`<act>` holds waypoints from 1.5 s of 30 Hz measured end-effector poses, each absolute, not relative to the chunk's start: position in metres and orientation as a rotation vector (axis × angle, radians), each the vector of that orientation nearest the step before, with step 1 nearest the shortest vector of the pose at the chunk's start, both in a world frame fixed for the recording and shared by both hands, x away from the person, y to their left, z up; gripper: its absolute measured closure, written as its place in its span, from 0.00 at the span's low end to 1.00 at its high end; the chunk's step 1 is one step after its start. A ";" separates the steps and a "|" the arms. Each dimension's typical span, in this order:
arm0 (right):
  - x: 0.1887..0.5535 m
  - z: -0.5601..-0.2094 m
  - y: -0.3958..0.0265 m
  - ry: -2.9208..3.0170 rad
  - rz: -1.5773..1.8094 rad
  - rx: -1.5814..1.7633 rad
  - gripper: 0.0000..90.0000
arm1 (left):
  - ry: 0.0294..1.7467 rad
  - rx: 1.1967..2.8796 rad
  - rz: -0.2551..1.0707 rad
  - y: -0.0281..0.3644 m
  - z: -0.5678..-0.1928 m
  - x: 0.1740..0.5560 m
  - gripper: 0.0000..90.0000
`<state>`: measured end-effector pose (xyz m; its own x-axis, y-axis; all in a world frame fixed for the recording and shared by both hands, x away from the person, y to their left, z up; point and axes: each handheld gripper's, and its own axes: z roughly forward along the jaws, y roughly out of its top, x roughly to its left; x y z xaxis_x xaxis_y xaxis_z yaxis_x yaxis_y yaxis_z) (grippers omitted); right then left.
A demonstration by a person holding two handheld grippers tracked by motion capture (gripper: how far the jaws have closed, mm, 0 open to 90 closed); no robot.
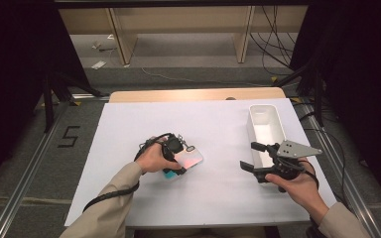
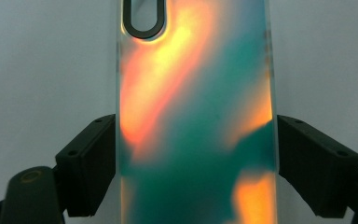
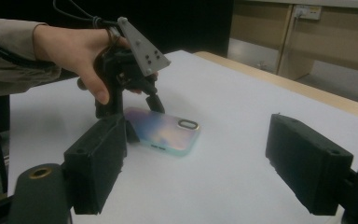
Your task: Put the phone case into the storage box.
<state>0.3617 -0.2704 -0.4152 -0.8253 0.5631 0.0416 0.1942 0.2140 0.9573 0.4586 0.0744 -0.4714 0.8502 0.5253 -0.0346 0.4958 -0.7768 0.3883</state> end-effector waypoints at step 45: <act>0.362 -0.407 -0.265 2.134 1.673 0.748 0.17 | 0.746 2.374 0.265 0.079 -0.442 0.443 0.19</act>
<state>0.3615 -0.2654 -0.4070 -0.8089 0.5846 0.0632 0.2008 0.1736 0.9641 0.4434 0.0791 -0.4418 0.8195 0.5731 0.0032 0.4469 -0.6425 0.6224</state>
